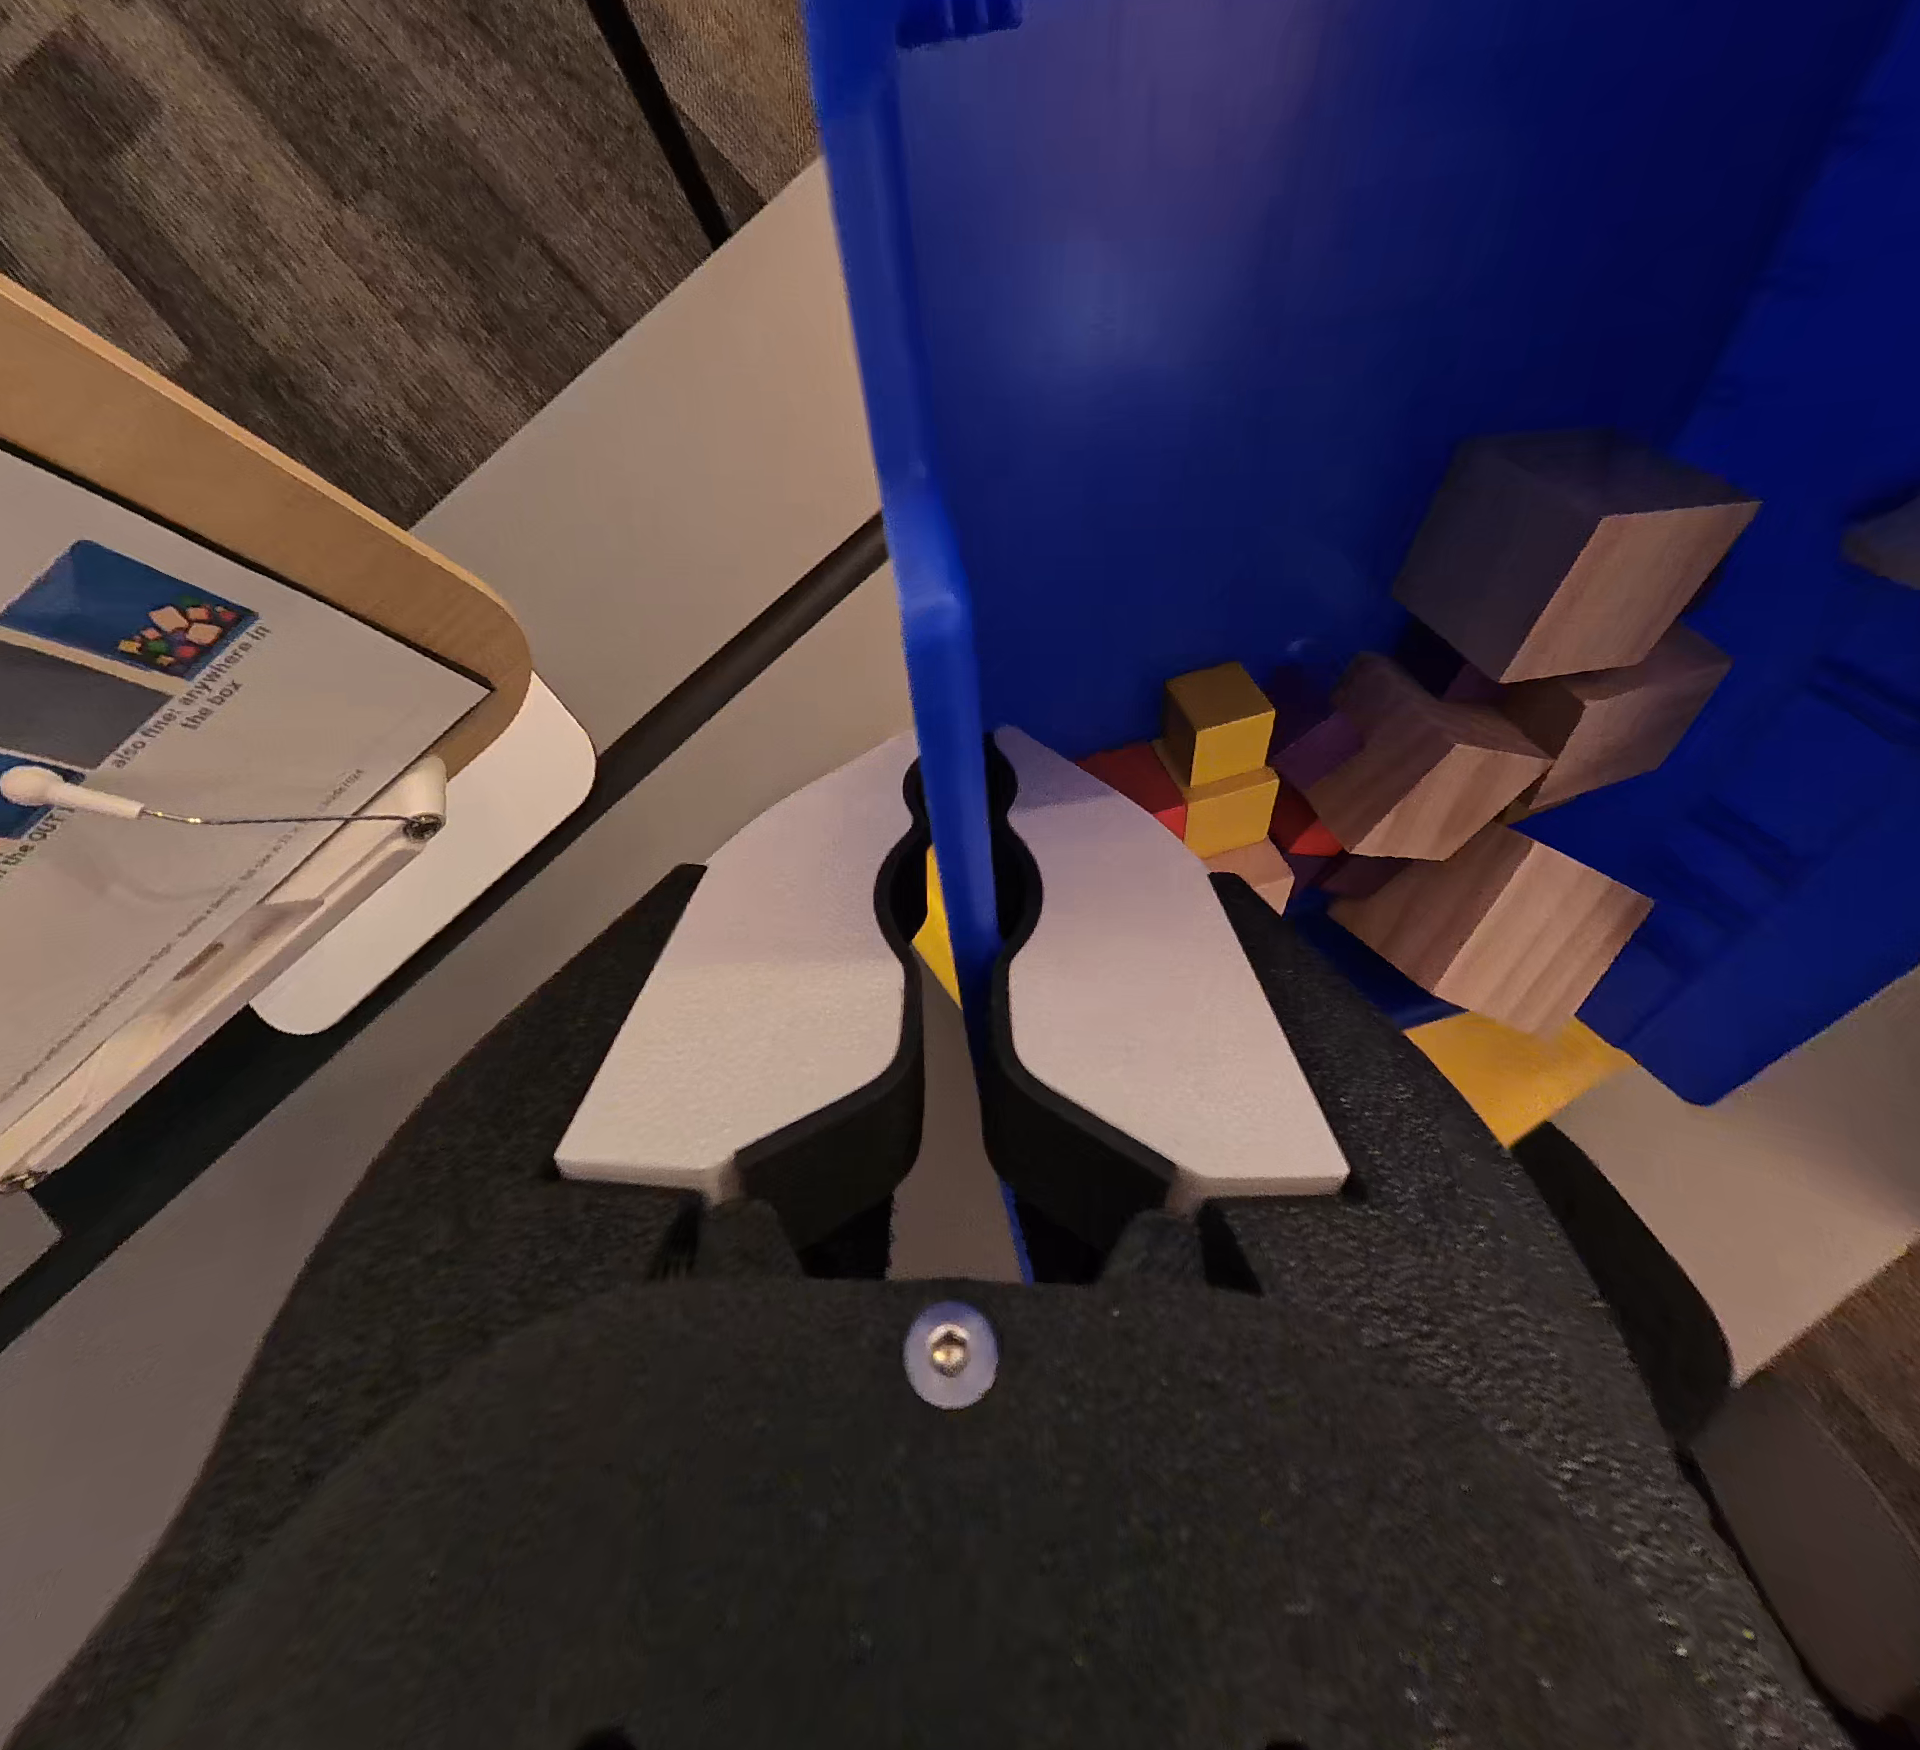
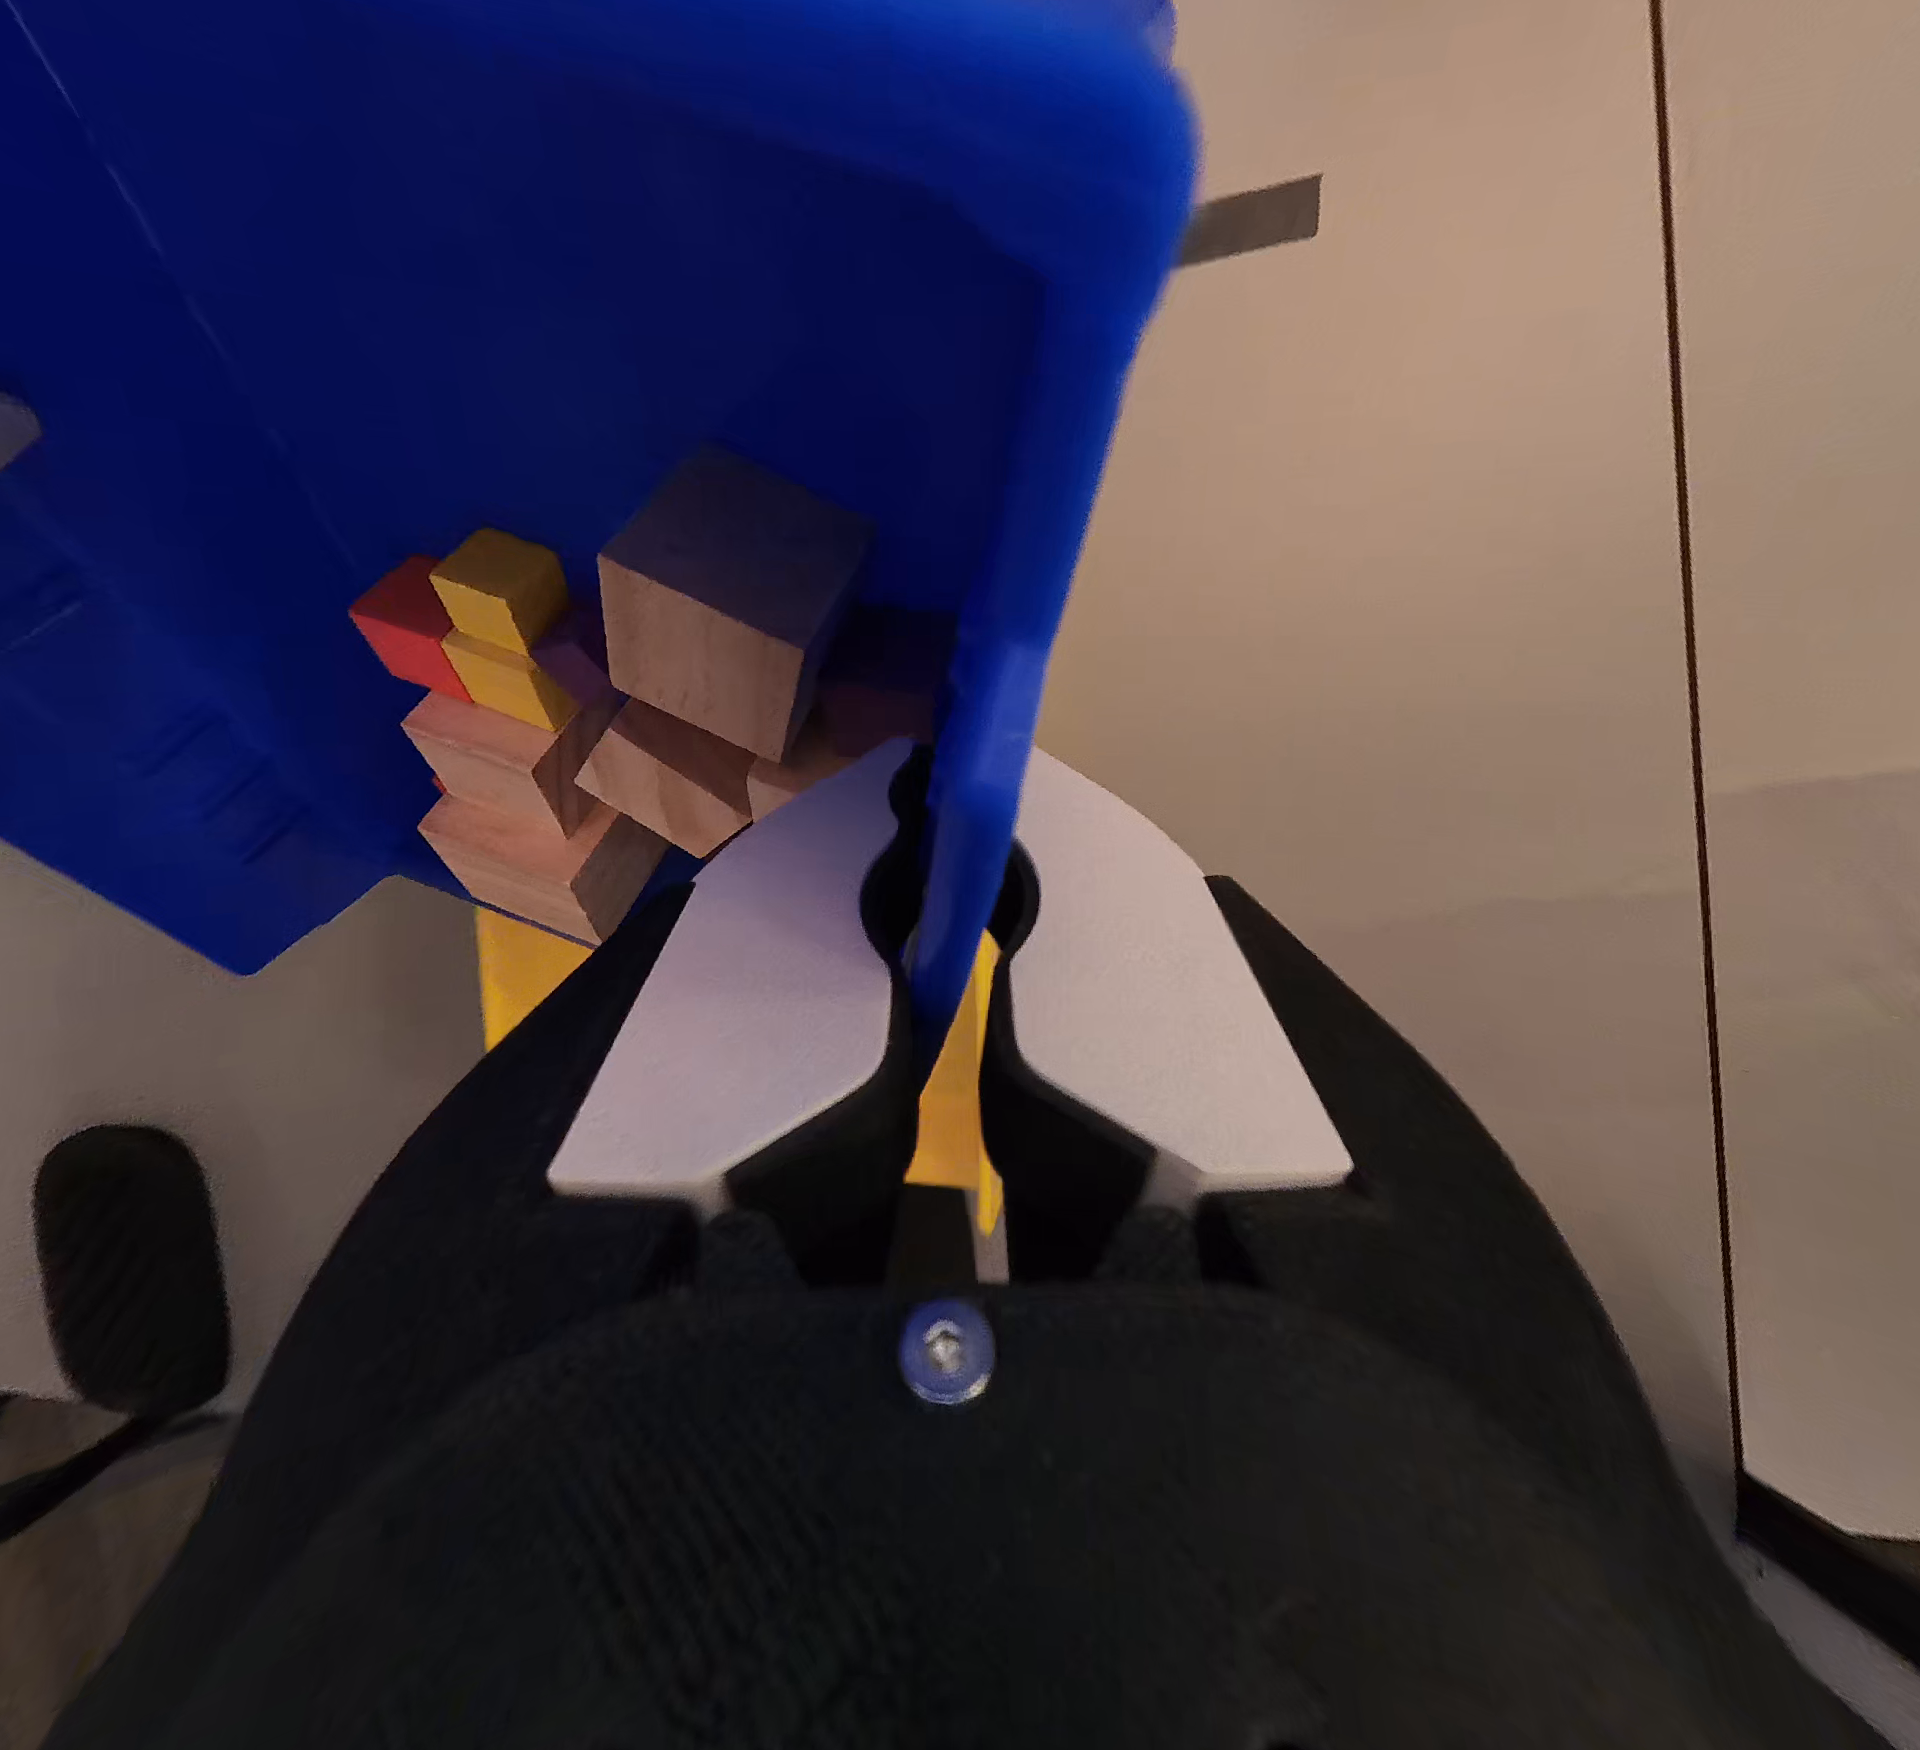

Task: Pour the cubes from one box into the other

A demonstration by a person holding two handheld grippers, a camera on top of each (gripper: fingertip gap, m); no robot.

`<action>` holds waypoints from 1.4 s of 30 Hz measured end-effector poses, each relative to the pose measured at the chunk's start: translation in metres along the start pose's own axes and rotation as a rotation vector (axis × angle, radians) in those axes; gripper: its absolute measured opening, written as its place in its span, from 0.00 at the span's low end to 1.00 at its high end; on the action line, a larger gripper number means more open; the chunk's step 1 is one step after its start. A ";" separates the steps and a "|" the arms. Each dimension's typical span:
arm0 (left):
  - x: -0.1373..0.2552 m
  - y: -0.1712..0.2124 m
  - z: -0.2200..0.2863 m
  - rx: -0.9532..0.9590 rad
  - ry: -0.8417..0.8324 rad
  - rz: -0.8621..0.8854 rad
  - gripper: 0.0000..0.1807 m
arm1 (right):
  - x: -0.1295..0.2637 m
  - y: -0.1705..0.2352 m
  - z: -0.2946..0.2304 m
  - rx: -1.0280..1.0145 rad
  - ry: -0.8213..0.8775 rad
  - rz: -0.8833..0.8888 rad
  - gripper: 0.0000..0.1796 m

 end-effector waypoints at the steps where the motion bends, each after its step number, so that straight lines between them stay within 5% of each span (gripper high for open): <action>1: -0.002 0.001 0.000 -0.012 -0.011 0.010 0.04 | -0.002 0.001 0.000 0.013 0.007 0.018 0.04; 18: 0.021 0.018 0.007 -0.124 -0.083 0.368 0.04 | 0.009 0.029 -0.007 0.085 0.026 0.439 0.04; 42: 0.028 0.025 -0.006 -0.066 -0.016 0.426 0.03 | 0.021 0.032 -0.027 0.138 0.106 0.479 0.04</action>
Point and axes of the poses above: each gripper's, where its closed fingertips meet, x back along the fingers, y out of its underside, z = x × y across the jaws, the point moved 8 cm from there along x, back along the fingers, and after that the axes turned 1 degree about -x, right-handed, at the moved point
